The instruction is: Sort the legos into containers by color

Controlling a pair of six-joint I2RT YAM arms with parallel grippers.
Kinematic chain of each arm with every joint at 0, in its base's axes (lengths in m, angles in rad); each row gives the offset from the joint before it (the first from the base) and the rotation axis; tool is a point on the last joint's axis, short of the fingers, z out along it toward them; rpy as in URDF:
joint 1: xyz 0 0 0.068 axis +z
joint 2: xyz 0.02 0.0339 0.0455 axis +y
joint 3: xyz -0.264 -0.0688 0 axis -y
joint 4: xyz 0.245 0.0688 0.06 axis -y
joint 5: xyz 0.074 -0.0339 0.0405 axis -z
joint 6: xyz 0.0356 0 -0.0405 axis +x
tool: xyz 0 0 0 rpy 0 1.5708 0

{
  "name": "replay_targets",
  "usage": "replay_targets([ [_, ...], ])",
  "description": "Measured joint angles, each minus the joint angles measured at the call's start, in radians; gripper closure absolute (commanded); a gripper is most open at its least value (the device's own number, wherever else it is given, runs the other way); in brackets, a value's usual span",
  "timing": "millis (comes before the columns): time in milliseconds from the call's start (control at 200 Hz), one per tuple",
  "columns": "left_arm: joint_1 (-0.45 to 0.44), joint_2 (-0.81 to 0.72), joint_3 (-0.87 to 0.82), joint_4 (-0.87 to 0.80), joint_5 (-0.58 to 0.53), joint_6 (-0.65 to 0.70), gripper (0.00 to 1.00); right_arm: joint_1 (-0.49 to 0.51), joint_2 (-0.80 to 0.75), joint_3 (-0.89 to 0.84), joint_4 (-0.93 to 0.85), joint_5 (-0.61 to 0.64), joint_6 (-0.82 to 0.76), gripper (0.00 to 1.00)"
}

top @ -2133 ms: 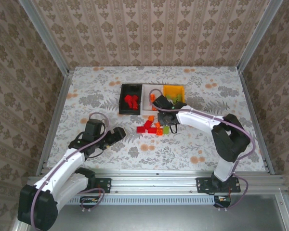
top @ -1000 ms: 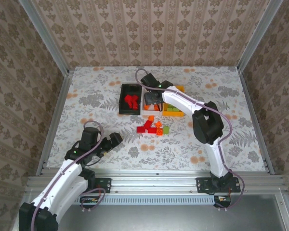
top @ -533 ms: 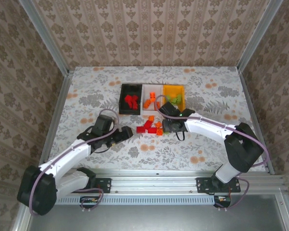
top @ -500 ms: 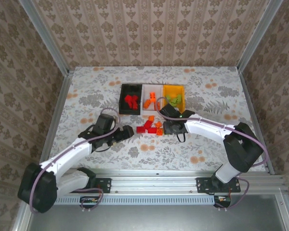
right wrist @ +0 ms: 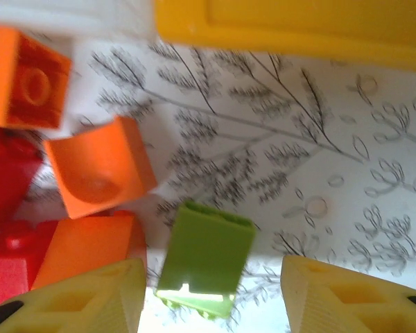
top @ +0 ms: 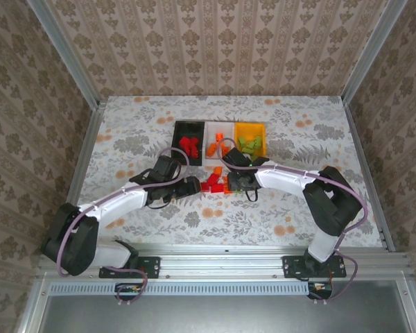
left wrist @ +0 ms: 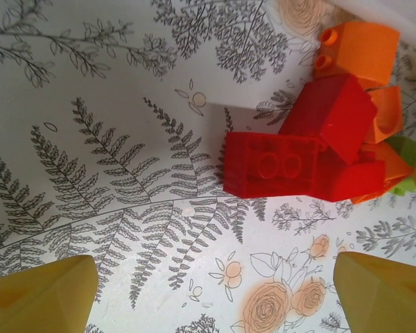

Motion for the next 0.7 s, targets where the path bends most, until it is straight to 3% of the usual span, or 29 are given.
replay_targets([
  [415,0.000,-0.078,-0.040,-0.016,-0.010,0.000,0.09,-0.003,0.023,-0.003,0.060,0.003,0.002,0.43],
  [700,0.000,-0.108,-0.055,-0.020,-0.010,0.000,0.08,-0.070,-0.044,-0.135,0.112,-0.069,0.005,0.44],
])
